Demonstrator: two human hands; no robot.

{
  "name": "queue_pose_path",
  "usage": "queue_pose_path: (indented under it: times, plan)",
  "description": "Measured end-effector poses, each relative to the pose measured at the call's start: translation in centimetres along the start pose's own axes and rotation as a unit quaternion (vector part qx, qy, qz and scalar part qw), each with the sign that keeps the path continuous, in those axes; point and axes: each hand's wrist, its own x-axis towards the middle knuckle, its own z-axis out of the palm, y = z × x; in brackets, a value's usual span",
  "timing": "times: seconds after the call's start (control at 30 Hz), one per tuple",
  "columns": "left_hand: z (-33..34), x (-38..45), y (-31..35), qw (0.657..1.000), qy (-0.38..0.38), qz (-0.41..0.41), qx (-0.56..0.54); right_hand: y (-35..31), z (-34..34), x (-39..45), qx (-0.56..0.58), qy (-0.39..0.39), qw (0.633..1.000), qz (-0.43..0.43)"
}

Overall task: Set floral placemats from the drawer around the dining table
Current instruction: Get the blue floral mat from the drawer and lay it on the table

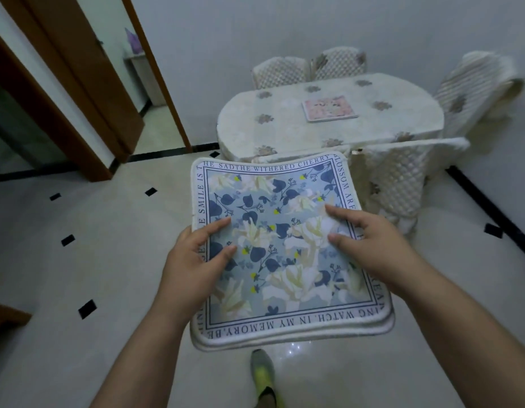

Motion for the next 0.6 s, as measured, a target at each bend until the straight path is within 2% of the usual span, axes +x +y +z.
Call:
queue_pose_path:
  times: [0.6]
  plan:
    - [12.2, 26.0, 0.8, 0.982, -0.165, 0.091, -0.035, 0.1, -5.8, 16.0, -0.025, 0.174, 0.980, 0.091]
